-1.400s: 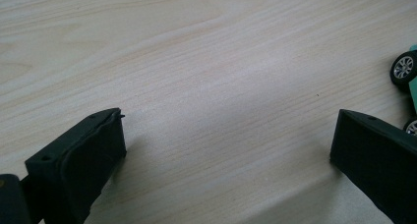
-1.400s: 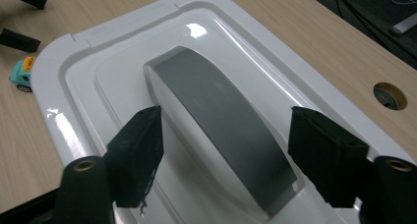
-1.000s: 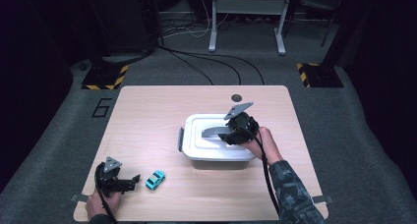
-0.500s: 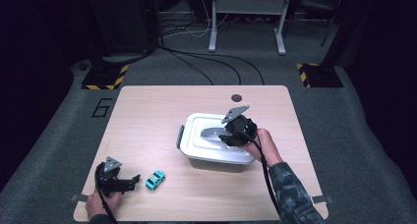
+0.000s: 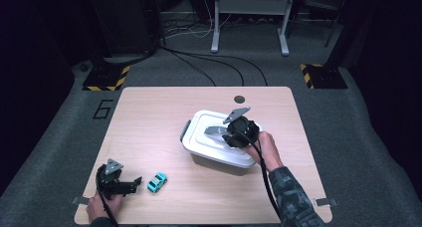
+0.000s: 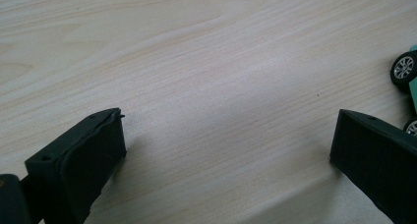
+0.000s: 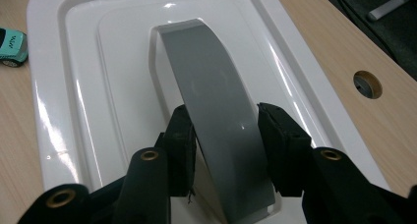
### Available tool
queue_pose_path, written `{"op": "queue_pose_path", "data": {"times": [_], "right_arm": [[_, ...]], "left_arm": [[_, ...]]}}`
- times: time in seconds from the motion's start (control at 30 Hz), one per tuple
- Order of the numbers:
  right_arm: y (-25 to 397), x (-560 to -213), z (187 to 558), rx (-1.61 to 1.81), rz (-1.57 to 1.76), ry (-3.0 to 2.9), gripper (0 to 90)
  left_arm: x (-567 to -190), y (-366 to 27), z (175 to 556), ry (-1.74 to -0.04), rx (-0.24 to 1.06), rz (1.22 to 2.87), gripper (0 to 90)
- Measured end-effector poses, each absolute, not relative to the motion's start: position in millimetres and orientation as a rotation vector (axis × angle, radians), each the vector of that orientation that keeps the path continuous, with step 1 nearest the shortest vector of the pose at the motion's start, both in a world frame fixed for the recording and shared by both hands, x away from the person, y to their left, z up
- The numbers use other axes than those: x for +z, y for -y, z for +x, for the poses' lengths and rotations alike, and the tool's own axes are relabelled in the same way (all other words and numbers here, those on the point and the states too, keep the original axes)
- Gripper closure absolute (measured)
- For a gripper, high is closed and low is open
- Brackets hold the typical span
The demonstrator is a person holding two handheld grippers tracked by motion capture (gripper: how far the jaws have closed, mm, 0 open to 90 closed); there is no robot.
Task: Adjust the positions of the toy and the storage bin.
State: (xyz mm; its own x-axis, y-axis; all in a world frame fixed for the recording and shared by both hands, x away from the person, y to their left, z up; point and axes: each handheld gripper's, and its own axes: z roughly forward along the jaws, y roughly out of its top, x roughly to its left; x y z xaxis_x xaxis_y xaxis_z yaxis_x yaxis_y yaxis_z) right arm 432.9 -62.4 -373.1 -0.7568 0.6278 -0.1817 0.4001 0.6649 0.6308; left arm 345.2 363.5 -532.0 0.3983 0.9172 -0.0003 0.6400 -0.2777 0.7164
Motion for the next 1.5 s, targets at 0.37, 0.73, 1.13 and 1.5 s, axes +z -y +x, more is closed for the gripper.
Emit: {"op": "queue_pose_path", "data": {"times": [0.37, 0.73, 1.13, 1.5], "right_arm": [[59.1, -370.9, 433.9, 0.804, 0.906, -2.504, 59.2], [61.5, -371.9, 437.2, 0.88, 1.004, -2.522, 59.2], [57.9, -374.2, 434.2, 0.926, 1.156, -2.48, 58.9], [52.7, -377.4, 427.3, 1.013, 1.278, -2.483, 60.7]], "left_arm": [[-532.1, -363.4, 345.3, -1.325, 0.56, 2.018, 0.0], [-532.2, -363.3, 345.2, -1.326, 0.563, 2.016, 0.0], [-531.3, -363.6, 345.1, -1.328, 0.554, 2.026, 0.0], [-531.9, -363.5, 345.2, -1.325, 0.559, 2.021, 0.0]]}}
